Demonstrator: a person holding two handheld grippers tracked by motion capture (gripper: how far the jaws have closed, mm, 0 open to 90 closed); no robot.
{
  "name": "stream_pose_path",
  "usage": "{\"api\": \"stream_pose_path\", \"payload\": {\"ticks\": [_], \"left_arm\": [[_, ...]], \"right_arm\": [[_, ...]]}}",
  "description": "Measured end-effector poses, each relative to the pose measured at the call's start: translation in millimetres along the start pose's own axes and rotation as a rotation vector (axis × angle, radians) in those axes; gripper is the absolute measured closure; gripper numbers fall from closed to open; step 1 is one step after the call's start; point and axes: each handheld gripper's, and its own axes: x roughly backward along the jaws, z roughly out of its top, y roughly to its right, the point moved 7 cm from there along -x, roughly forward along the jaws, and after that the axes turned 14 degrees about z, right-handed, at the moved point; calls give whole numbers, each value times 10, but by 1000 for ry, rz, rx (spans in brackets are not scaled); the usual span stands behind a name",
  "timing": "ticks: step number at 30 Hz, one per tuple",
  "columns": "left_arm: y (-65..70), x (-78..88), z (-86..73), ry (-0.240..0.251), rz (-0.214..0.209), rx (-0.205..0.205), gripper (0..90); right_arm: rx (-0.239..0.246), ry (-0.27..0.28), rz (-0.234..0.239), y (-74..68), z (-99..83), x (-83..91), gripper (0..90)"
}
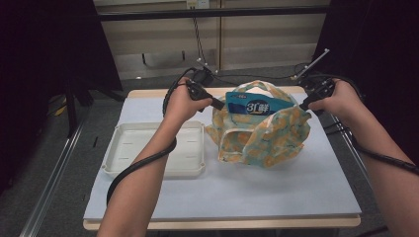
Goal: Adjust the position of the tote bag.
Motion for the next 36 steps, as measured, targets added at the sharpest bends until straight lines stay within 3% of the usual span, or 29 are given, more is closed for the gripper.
{"api": "stream_pose_path", "payload": {"ticks": [5, 7, 9, 13, 17, 22, 23, 31, 33, 34, 36], "left_arm": [[-13, 12, -29, -5, 5, -8, 876], [4, 20, -19, 10, 2, 8, 875], [0, 30, -24, 5, 6, -14, 875], [18, 25, -27, 15, 9, 14, 875], [7, 11, -38, 20, 12, 5, 875], [10, 8, -38, 16, 13, -3, 874], [26, 6, -28, 23, 14, 16, 874], [37, 30, -18, 26, 17, 8, 872], [33, 34, -17, 25, 19, 7, 873], [20, 38, -22, 17, 19, -14, 873], [34, 29, -15, 27, 18, 4, 873]], "right_arm": [[1, 7, -6, 10, -41, 45, 831], [11, 14, -17, 2, -46, 90, 820], [18, 11, -30, -19, -57, 134, 795], [35, 11, -44, -51, -91, 234, 768], [50, 8, -59, -89, -134, 313, 731], [91, 5, -48, -194, -169, 344, 662], [100, 8, -47, -215, -170, 342, 645], [123, -3, -17, -356, -176, 336, 445], [124, 2, -15, -382, -174, 336, 420], [127, 5, -13, -391, -171, 330, 410], [123, 5, -13, -402, -170, 309, 404]]}}
